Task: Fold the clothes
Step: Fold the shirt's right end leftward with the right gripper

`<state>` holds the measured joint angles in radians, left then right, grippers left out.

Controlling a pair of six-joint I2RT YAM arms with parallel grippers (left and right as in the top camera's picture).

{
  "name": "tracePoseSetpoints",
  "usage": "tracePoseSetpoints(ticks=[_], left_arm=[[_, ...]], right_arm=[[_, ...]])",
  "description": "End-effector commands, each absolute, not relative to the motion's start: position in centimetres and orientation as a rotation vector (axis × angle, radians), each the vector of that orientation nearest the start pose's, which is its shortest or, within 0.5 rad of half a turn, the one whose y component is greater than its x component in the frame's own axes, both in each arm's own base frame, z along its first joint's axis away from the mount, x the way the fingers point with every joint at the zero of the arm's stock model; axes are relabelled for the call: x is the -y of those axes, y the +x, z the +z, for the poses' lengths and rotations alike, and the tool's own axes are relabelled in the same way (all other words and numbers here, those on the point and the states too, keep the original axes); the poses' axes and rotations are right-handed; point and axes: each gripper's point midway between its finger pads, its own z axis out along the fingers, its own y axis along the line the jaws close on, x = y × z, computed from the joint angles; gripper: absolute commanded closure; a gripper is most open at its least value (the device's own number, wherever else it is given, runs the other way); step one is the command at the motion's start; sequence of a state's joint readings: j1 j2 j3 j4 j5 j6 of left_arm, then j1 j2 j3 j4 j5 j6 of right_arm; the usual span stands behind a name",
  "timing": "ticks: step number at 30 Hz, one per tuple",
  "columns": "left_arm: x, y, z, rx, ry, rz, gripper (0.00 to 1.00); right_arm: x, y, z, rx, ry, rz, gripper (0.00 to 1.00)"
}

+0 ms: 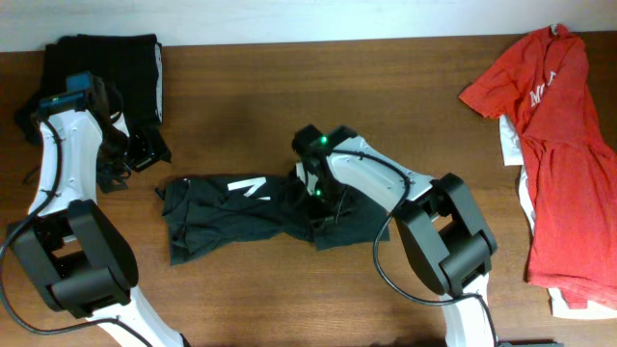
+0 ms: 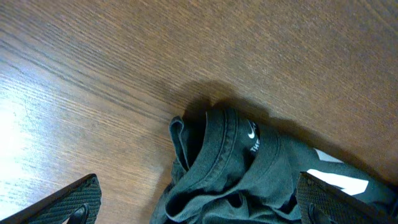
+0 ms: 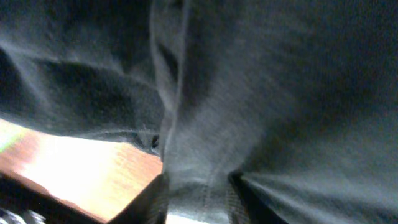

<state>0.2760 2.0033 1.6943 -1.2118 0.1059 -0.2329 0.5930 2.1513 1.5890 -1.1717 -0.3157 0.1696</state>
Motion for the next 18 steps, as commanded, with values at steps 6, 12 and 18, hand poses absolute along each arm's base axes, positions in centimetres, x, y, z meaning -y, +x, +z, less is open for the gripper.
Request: tracePoseSetpoints(ticks=[6,12,18], left_arm=[[-8.8,38.1,9.3,-3.002,-0.772,-0.167,0.01],[-8.8,38.1,9.3,-3.001,-0.772,-0.166,0.01],[-8.8,38.0,9.3,-3.016,-0.74,-0.167,0.01]], right_arm=[[-13.0,35.3,6.1,-3.312,-0.27,0.205,0.82],[-13.2,31.6,-1.2,-3.369,-0.249,0.302,0.78],[-2.6,34.8,-2.6,-3.29,0.331,0.132,0.96]])
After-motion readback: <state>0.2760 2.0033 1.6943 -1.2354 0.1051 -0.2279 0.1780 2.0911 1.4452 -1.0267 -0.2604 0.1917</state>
